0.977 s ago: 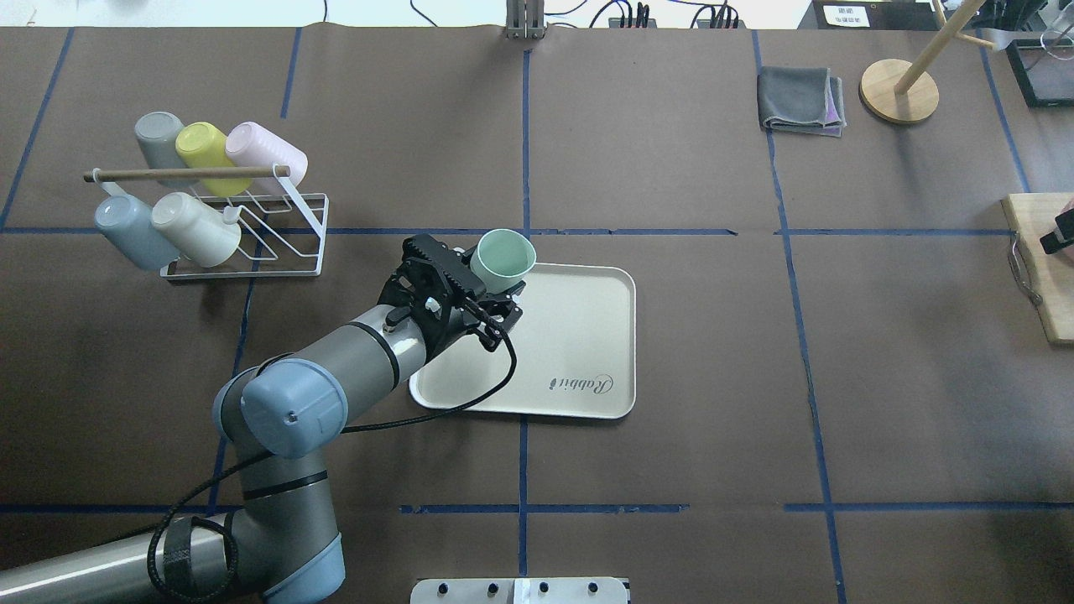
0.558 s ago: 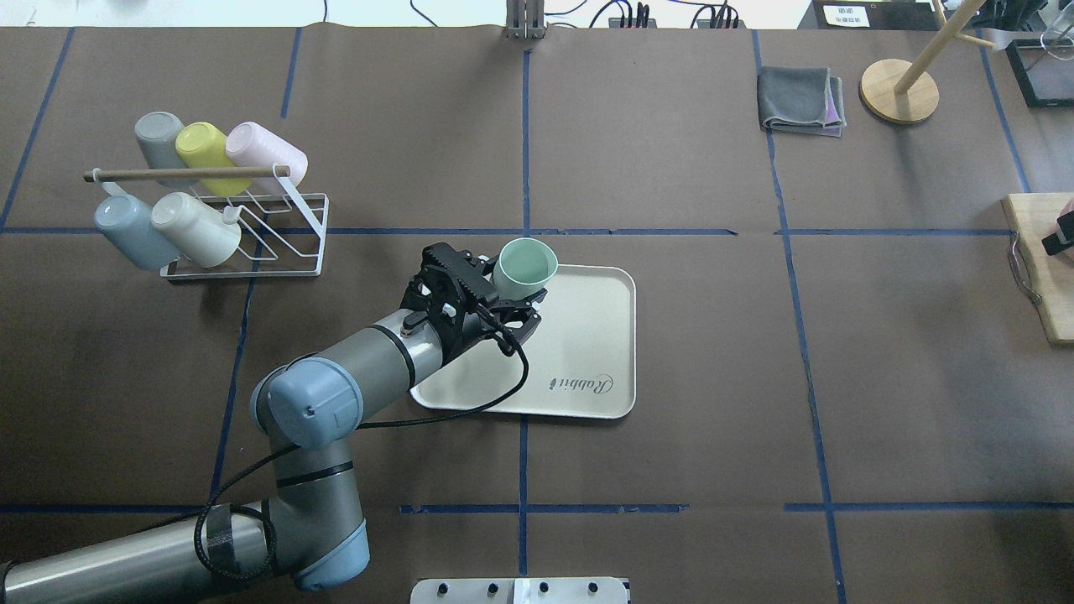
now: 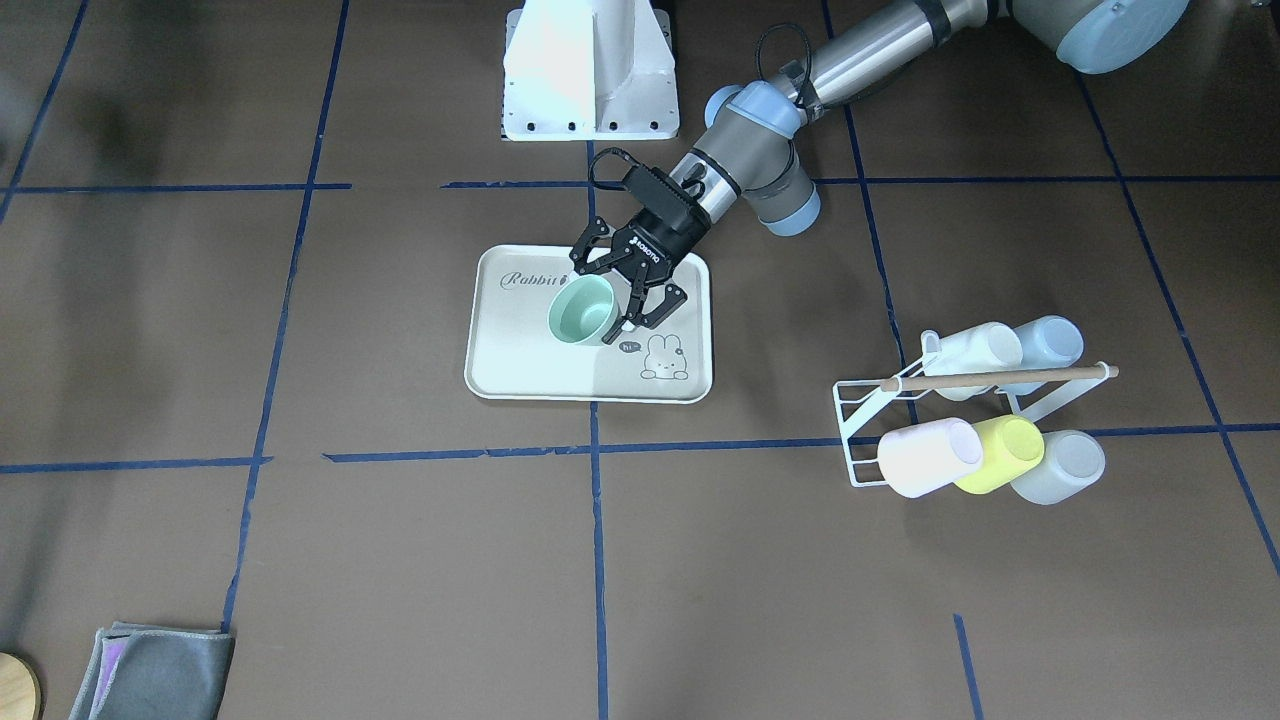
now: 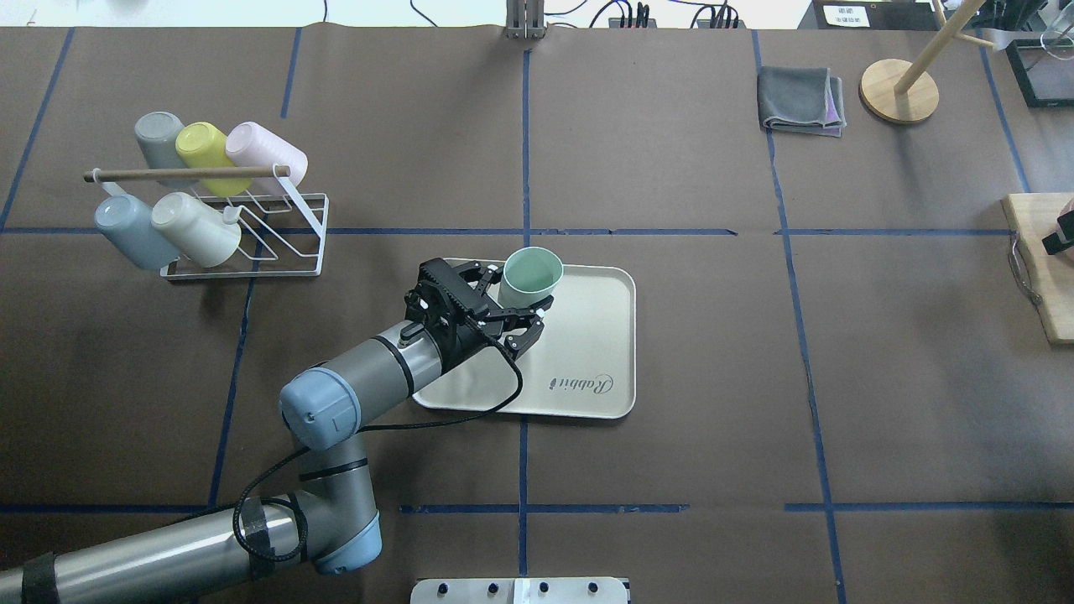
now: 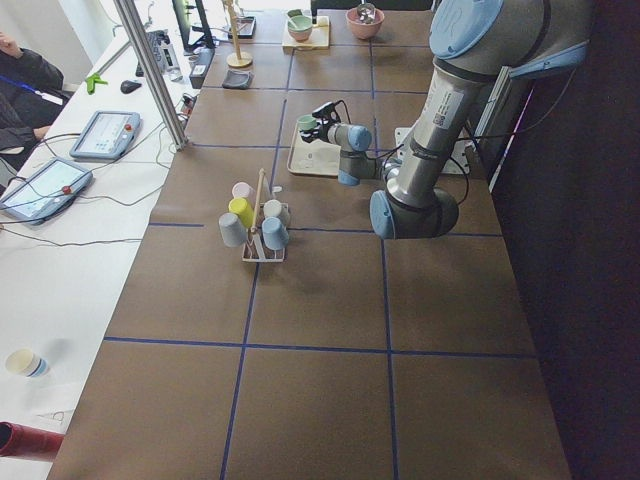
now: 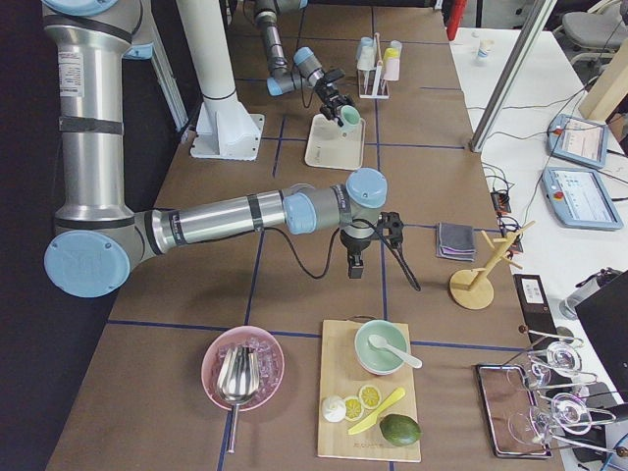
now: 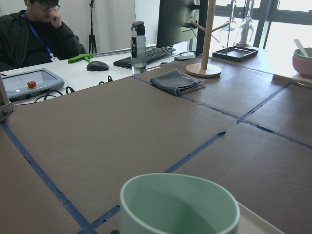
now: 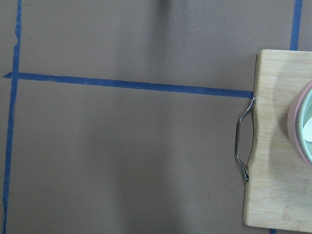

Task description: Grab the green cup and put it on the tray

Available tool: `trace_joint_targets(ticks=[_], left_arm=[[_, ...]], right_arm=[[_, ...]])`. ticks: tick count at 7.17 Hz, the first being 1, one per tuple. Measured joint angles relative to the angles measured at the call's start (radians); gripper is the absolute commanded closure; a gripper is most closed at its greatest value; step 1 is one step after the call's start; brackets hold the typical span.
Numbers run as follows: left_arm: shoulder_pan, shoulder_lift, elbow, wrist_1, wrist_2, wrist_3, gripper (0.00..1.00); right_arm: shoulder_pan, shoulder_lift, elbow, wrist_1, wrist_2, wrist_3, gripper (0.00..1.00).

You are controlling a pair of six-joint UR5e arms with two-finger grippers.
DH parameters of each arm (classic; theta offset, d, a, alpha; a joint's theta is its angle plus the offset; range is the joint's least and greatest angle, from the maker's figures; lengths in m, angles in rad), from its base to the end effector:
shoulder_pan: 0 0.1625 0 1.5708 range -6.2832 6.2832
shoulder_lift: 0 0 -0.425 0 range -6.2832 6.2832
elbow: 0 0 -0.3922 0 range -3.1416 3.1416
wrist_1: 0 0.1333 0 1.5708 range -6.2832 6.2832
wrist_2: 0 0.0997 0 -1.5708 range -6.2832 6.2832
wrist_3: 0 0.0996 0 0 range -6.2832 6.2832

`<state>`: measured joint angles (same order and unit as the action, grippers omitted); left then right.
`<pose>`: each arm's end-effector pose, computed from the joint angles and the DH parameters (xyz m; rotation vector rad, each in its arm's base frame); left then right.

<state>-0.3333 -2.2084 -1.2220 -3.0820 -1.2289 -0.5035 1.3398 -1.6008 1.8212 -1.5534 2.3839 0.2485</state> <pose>0.6047 -0.3858 0.2739 1.3300 1.2007 0.2194 -0.0512 -0.4841 0.5446 0.0259 -0.8392 -0.0802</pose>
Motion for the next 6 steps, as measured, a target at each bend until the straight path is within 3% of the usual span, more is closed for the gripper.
trace_joint_targets(ticks=[1, 2, 3, 6], left_arm=[[0.001, -0.004, 0.016, -0.018, -0.001, -0.001, 0.79], [0.002, -0.003, 0.020, -0.024, -0.002, -0.003, 0.56], [0.002, -0.002, 0.020, -0.026, -0.001, -0.004, 0.46], [0.002, 0.005, 0.022, -0.022, 0.000, -0.002, 0.33]], right_arm=[[0.001, 0.000, 0.000, -0.001, 0.000, 0.000, 0.00], [0.003, 0.001, 0.000, -0.002, 0.000, 0.000, 0.00], [0.003, 0.001, 0.000, -0.002, 0.000, 0.000, 0.00], [0.005, -0.004, 0.001, -0.002, 0.001, 0.000, 0.00]])
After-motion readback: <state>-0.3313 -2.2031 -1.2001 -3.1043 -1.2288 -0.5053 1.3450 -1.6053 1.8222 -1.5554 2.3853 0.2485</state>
